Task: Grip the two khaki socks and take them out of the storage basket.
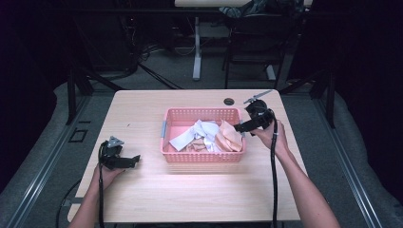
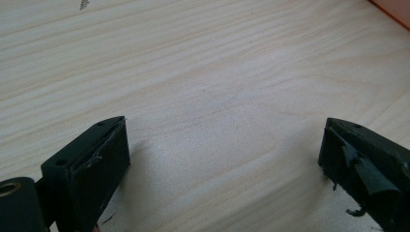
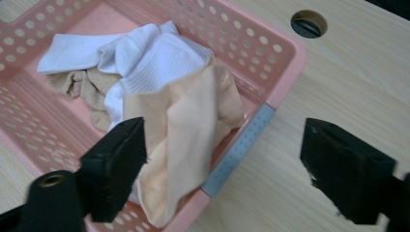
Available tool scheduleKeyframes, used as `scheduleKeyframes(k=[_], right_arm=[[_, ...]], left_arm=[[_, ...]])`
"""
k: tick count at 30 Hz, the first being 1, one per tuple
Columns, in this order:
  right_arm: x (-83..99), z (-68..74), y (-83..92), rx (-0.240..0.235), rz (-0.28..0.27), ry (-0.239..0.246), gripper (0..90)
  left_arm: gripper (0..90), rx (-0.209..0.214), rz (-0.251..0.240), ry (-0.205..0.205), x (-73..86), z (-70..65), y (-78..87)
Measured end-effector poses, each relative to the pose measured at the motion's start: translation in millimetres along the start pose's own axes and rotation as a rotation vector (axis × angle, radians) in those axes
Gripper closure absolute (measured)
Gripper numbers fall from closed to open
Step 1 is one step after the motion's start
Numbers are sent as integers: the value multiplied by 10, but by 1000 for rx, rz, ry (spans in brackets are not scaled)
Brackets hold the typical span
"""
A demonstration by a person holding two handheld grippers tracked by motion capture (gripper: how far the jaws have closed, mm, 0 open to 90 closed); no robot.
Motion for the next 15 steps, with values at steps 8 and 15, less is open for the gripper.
scheduleKeyframes(k=[8,15], right_arm=[[-108,147,-256,-17,54,12,447],[-89,225,-450,42,137,69,459]], left_arm=[[38,0,0,0,0,0,0],[38,0,0,0,0,0,0]])
Point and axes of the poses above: each handheld gripper's, and its own axes: y roughly backward along the jaws, x roughly out of its underside, z roughly to its left, the point moved 6 cm from there along -y, roughly forward along the jaws, and after that the axes turned 2 degrees about x, right-handed, at the moved point
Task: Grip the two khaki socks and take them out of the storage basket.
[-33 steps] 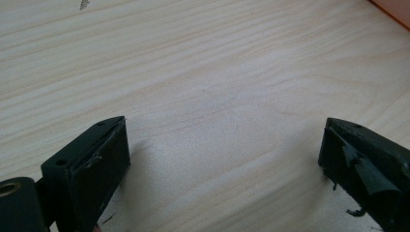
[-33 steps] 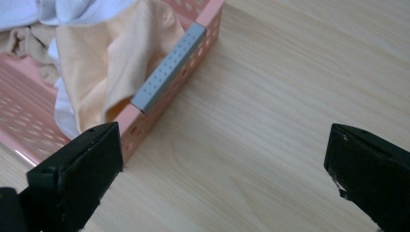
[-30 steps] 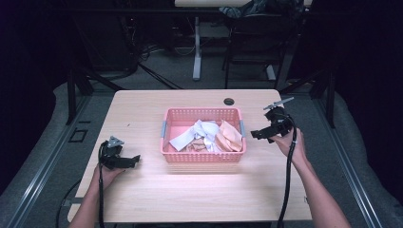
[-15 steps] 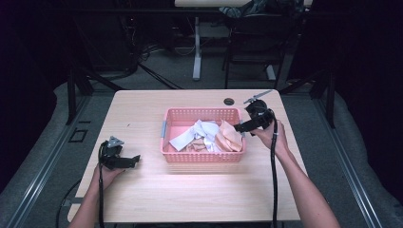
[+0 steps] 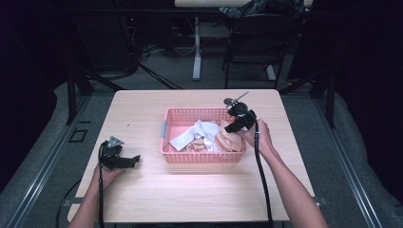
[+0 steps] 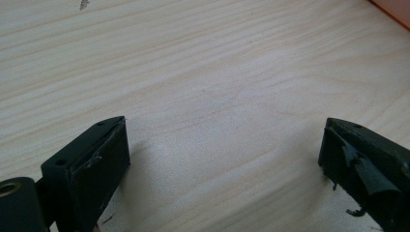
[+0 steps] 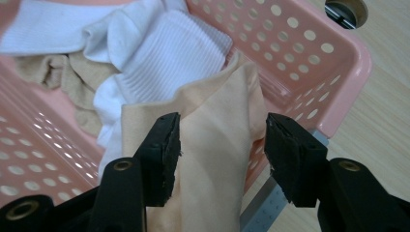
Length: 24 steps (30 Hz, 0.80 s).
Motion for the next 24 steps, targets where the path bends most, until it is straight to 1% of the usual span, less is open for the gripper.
scheduleKeyframes(k=[1,3,4,8,9,10,13,14,16,19,22,24], right_arm=[[1,9,-26,6,-3,-9,457],[13,10,-53,20,12,0,451],[19,11,-67,14,15,-1,447],[46,15,-97,16,27,-2,427],[74,21,-124,12,38,-4,394],[84,21,-124,10,44,0,396],[100,36,-134,8,33,0,405],[127,45,-134,14,52,23,439],[145,64,-139,19,55,23,469],[164,58,-139,36,58,50,545],[176,46,-122,34,60,54,628],[179,50,-117,29,45,47,688]], left_arm=[[38,0,0,0,0,0,0],[38,0,0,0,0,0,0],[38,0,0,0,0,0,0],[38,0,0,0,0,0,0],[38,0,0,0,0,0,0],[38,0,0,0,0,0,0],[38,0,0,0,0,0,0],[38,-1,1,-1,0,1,1],[38,0,0,0,0,0,0],[38,0,0,0,0,0,0],[38,0,0,0,0,0,0],[38,0,0,0,0,0,0]])
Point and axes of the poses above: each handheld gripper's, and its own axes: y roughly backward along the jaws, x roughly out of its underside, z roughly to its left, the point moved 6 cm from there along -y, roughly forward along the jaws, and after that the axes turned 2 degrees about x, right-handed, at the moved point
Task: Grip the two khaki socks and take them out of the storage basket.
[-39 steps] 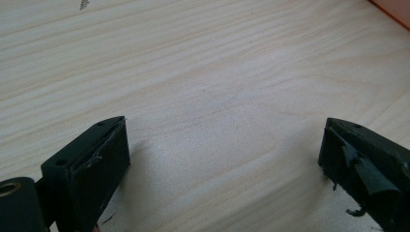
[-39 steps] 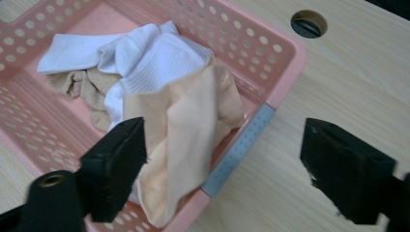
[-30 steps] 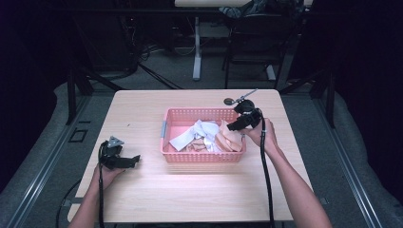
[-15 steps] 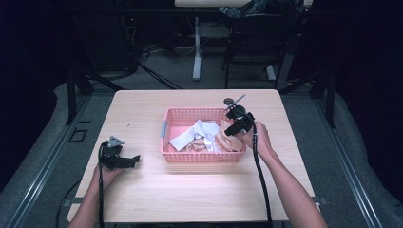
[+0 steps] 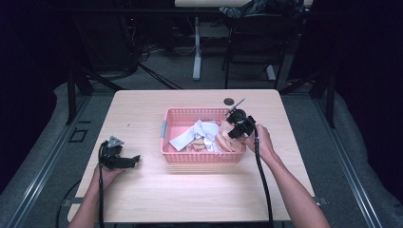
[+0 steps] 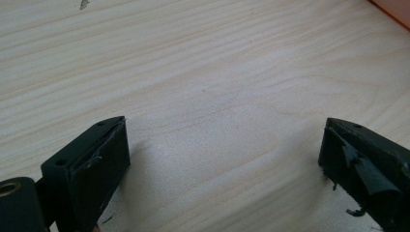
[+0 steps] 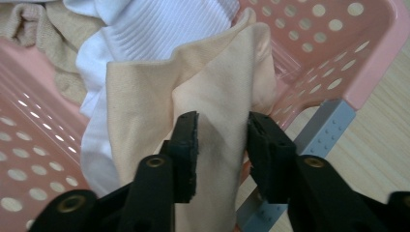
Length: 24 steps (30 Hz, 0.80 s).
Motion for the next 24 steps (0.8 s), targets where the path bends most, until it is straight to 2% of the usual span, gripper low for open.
scheduleKeyframes(k=[4,8,13,24], right_arm=[[-5,0,35,-9,-8,3,789],[-34,10,85,-13,-37,4,831],[-85,-17,186,-24,-68,-8,843],[-186,-63,406,-17,-155,-33,852]], left_arm=[[38,0,0,0,0,0,0],[38,0,0,0,0,0,0],[38,0,0,0,0,0,0],[38,0,0,-1,0,1,0]])
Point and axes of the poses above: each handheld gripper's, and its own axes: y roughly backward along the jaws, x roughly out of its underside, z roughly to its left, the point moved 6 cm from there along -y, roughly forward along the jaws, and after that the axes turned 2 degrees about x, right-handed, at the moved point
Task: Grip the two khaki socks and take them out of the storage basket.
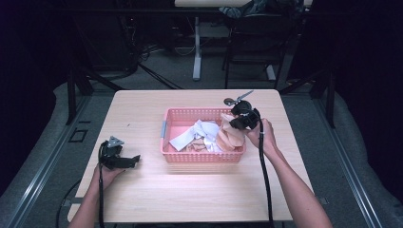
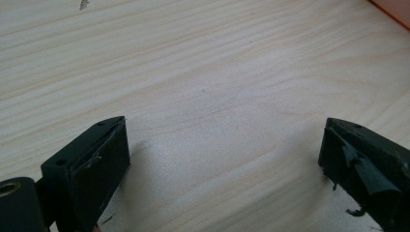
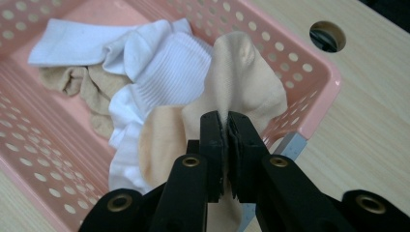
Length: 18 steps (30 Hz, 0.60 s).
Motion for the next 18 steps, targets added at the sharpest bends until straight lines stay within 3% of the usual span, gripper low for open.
scheduleKeyframes(k=[18], right_arm=[[-252,-37,325,-2,-95,-9,858]], left_arm=[[38,-2,-2,2,-1,-3,-1]])
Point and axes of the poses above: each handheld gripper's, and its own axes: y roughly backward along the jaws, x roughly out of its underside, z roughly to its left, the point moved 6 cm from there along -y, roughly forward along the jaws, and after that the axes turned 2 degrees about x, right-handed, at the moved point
